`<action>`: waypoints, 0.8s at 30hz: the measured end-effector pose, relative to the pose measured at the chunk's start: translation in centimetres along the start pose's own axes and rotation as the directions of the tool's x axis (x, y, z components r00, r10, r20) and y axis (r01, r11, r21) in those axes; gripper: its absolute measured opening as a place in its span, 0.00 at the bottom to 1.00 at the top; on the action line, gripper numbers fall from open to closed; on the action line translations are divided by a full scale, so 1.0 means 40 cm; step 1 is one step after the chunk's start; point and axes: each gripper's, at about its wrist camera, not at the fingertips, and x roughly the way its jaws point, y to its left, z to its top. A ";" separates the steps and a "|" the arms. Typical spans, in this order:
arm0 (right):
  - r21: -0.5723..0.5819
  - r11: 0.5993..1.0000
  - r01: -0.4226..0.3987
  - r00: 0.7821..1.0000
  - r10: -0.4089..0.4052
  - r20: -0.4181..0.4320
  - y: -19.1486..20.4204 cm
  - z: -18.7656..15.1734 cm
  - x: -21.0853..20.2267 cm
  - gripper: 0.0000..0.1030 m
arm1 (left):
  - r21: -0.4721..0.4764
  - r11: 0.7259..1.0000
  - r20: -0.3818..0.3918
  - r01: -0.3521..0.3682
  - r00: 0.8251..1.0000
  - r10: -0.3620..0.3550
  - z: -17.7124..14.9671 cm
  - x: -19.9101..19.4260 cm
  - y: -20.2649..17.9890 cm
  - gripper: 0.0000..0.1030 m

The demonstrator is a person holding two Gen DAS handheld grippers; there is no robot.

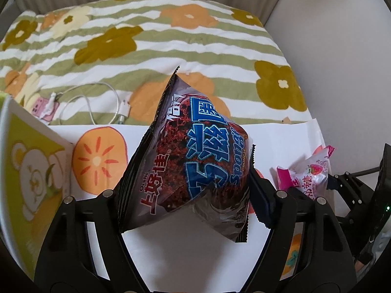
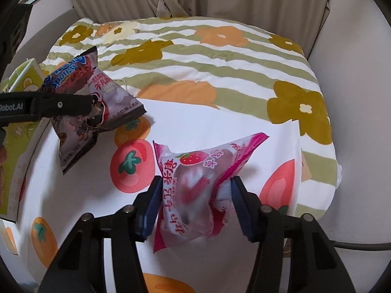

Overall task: Organize snacks
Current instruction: 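Carry both packs over the green box and release them inside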

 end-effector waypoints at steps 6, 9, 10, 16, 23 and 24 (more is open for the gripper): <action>0.013 1.000 0.009 0.999 -0.010 0.048 0.018 0.014 -0.088 0.48 | 0.002 1.000 0.064 0.016 0.998 -0.016 -0.001 -0.120 0.002 0.72; 0.012 1.000 0.009 0.996 -0.010 0.086 0.048 0.032 -0.170 0.48 | 0.003 1.000 0.110 0.026 0.994 -0.026 -0.002 -0.210 0.010 0.72; 0.010 1.000 0.011 0.995 -0.012 0.097 0.056 0.036 -0.190 0.48 | 0.005 1.000 0.132 0.026 0.991 -0.027 -0.003 -0.253 0.017 0.72; 0.009 1.000 -0.008 0.978 0.006 0.206 0.175 0.072 -0.377 0.48 | 0.021 0.999 0.243 0.035 0.969 -0.039 -0.024 -0.477 0.083 0.72; 0.002 0.998 -0.065 0.957 0.061 0.283 0.397 0.091 -0.515 0.48 | 0.045 0.999 0.335 0.001 0.942 -0.016 -0.107 -0.711 0.259 0.72; -0.002 0.997 -0.075 0.954 0.072 0.291 0.435 0.089 -0.525 0.48 | 0.043 0.999 0.339 -0.005 0.941 -0.010 -0.122 -0.732 0.288 0.72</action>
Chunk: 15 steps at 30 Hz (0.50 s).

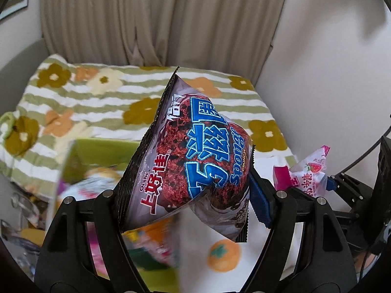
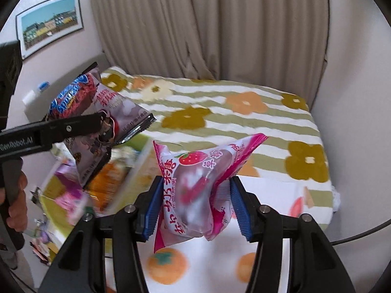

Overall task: Organize snacks
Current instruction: 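Carry both packs over the green box and release them inside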

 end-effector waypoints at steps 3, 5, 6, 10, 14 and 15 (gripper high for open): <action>0.004 0.999 -0.032 0.999 0.032 0.006 0.103 -0.004 -0.009 0.48 | -0.005 1.000 -0.007 -0.016 1.000 0.016 -0.030 -0.065 0.100 0.72; 0.018 0.998 -0.055 0.998 0.055 0.001 0.170 -0.012 -0.006 0.48 | 0.000 1.000 -0.018 -0.026 0.999 0.026 -0.055 -0.097 0.166 0.72; 0.024 0.998 -0.064 0.998 0.064 -0.002 0.203 -0.018 -0.003 0.48 | 0.000 0.999 -0.025 -0.033 0.999 0.033 -0.068 -0.110 0.200 0.72; 0.046 0.995 -0.083 0.996 0.084 -0.026 0.325 -0.046 0.020 0.48 | -0.010 0.999 -0.060 -0.040 0.997 0.039 -0.119 -0.133 0.303 0.73; 0.067 0.992 -0.107 0.992 0.111 -0.065 0.408 -0.076 0.047 0.48 | -0.017 0.999 -0.105 -0.033 0.994 0.031 -0.163 -0.124 0.369 0.73; 0.065 0.992 -0.106 0.991 0.110 -0.071 0.422 -0.081 0.049 0.48 | -0.016 1.000 -0.114 -0.022 0.993 0.020 -0.172 -0.121 0.381 0.73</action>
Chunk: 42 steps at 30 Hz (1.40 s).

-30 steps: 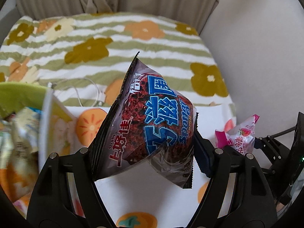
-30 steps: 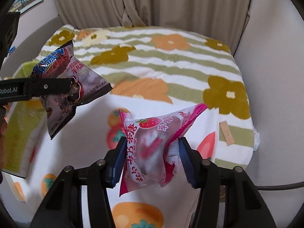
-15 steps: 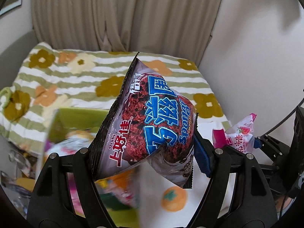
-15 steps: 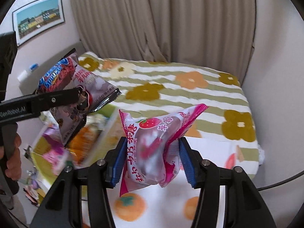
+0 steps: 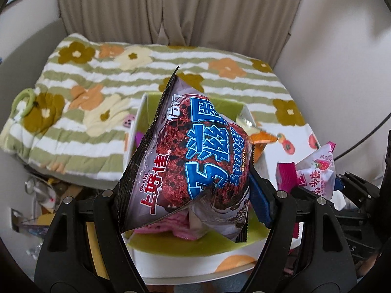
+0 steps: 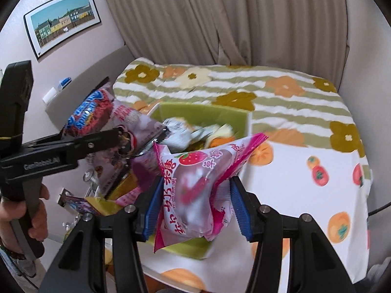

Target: Organize snacks

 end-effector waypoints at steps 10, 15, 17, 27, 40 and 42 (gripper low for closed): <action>0.009 0.999 0.053 0.997 -0.053 -0.054 0.011 -0.029 0.045 0.48 | 0.054 0.998 -0.073 -0.043 0.996 0.047 -0.042 0.109 -0.010 1.00; 0.025 0.999 0.042 0.995 -0.040 -0.090 0.001 -0.050 0.082 0.48 | 0.017 0.994 -0.062 -0.109 0.992 0.110 -0.070 0.081 0.051 1.00; 0.027 0.999 0.037 0.995 -0.035 -0.099 0.004 -0.052 0.088 0.48 | 0.016 0.991 -0.044 -0.130 0.991 0.130 -0.076 0.061 0.065 1.00; 0.027 0.999 0.032 0.994 -0.029 -0.105 0.011 -0.008 0.119 0.50 | 0.001 0.987 -0.033 -0.163 0.986 0.163 -0.063 0.056 0.087 1.00; 0.026 0.995 0.097 0.990 -0.094 -0.108 0.021 -0.019 0.121 1.00 | 0.008 0.980 -0.023 -0.198 0.980 0.198 -0.082 0.039 0.079 1.00; 0.039 0.994 0.101 0.989 -0.096 -0.110 0.015 -0.028 0.116 1.00 | 0.011 0.980 -0.021 -0.199 0.980 0.199 -0.086 0.034 0.075 1.00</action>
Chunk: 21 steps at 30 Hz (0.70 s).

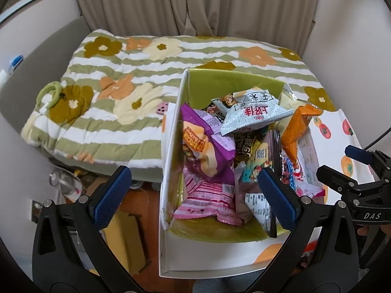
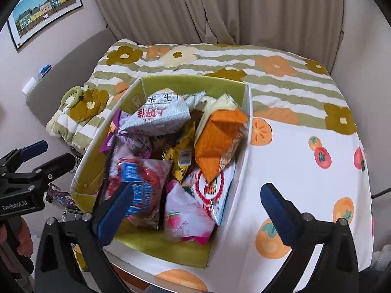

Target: Organize snacks

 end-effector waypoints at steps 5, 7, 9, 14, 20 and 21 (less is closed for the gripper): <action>0.014 1.000 0.019 1.000 -0.019 0.025 0.000 -0.009 -0.034 1.00 | 0.004 1.000 0.022 0.010 1.000 -0.010 -0.006 -0.030 -0.008 1.00; 0.019 0.999 0.029 0.999 -0.029 0.038 0.003 -0.012 -0.055 1.00 | 0.004 1.000 0.035 0.015 0.999 -0.016 -0.009 -0.049 -0.011 1.00; 0.025 0.999 0.037 0.998 -0.038 0.057 0.001 -0.015 -0.083 1.00 | 0.011 1.000 0.055 0.018 0.998 -0.019 -0.011 -0.078 -0.019 1.00; 0.040 0.997 0.063 0.990 -0.067 0.126 -0.010 -0.032 -0.193 1.00 | 0.020 1.000 0.145 0.010 0.989 -0.013 -0.019 -0.194 -0.055 1.00; 0.062 0.992 0.113 0.963 -0.125 0.237 -0.061 -0.059 -0.368 1.00 | 0.030 0.999 0.305 -0.017 0.952 0.007 -0.048 -0.379 -0.132 1.00; 0.072 0.988 0.133 0.955 -0.148 0.259 -0.078 -0.070 -0.408 1.00 | 0.027 0.999 0.326 -0.021 0.945 0.011 -0.058 -0.408 -0.149 1.00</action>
